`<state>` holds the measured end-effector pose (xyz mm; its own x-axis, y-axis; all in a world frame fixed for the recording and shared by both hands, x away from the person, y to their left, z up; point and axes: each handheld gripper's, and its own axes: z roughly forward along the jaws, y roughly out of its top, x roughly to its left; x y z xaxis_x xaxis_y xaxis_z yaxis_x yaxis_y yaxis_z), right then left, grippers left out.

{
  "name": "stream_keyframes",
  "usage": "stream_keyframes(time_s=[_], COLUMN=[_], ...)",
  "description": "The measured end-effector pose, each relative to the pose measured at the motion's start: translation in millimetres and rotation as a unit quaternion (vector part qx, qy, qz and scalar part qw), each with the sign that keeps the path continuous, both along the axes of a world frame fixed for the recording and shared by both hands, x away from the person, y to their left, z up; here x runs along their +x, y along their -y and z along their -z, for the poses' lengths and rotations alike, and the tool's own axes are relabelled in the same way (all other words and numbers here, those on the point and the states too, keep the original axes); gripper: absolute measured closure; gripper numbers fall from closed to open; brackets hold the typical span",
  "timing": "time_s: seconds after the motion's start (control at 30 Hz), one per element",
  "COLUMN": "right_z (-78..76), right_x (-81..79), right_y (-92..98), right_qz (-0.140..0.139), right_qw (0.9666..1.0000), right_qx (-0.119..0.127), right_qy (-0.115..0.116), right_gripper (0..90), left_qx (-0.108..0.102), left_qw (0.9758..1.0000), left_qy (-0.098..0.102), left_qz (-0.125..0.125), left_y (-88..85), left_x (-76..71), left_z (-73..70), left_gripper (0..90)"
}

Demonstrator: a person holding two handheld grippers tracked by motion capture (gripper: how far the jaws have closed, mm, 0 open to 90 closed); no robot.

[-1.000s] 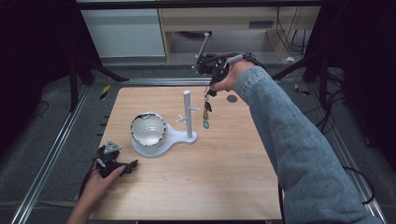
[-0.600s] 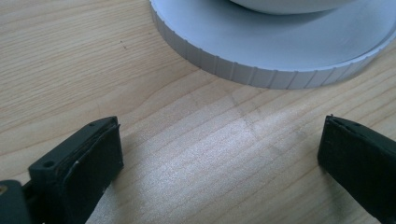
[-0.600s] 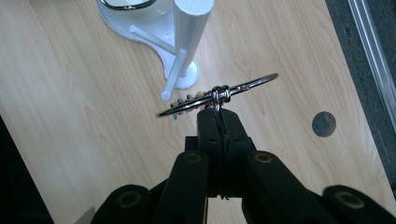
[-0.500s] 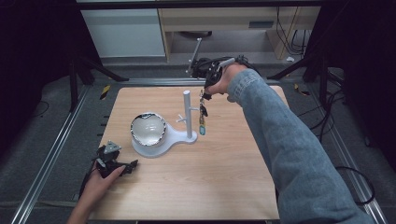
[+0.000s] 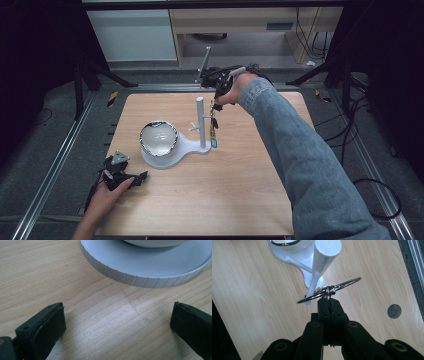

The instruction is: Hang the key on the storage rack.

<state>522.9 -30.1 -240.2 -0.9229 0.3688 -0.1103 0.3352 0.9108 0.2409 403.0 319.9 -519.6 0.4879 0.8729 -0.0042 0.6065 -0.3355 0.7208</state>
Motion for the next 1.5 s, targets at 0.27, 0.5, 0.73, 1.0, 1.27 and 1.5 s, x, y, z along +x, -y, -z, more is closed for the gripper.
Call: stream_keyframes(time_s=[0.27, 0.5, 0.73, 1.0, 1.27, 1.5], right_z=[4.3, 8.6, 15.3, 20.7, 25.8, 28.1], right_x=[2.1, 4.6, 6.5, 10.1, 15.2, 18.5], right_y=[0.3, 1.1, 0.4, -1.2, -3.9, -4.9], right_qz=[0.002, 0.004, 0.005, 0.006, 0.006, 0.006], right_qw=[1.0000, 0.9999, 0.9998, 0.9996, 0.9993, 0.9990], right_qx=[0.000, 0.002, 0.001, 0.006, 0.010, 0.013], right_qy=[-0.005, -0.010, -0.018, -0.025, -0.036, -0.042], right_gripper=[89.3, 89.3, 89.2, 89.1, 88.9, 88.2], left_qx=[0.000, 0.000, 0.000, 0.000, 0.000, 0.000], left_qw=[1.0000, 1.0000, 1.0000, 1.0000, 1.0000, 1.0000], left_qy=[0.000, 0.000, 0.000, 0.000, 0.000, 0.000], left_qz=[0.000, 0.000, 0.000, 0.000, 0.000, 0.000], left_y=[0.0, 0.0, -0.1, 0.0, 0.0, -0.1], left_x=[0.0, 0.0, 0.0, 0.0, 0.0, 0.0], left_z=[0.0, 0.0, 0.0, 0.0, 0.0, 0.0], left_gripper=[0.0, 0.0, 0.0, 0.0, 0.0, 0.0])
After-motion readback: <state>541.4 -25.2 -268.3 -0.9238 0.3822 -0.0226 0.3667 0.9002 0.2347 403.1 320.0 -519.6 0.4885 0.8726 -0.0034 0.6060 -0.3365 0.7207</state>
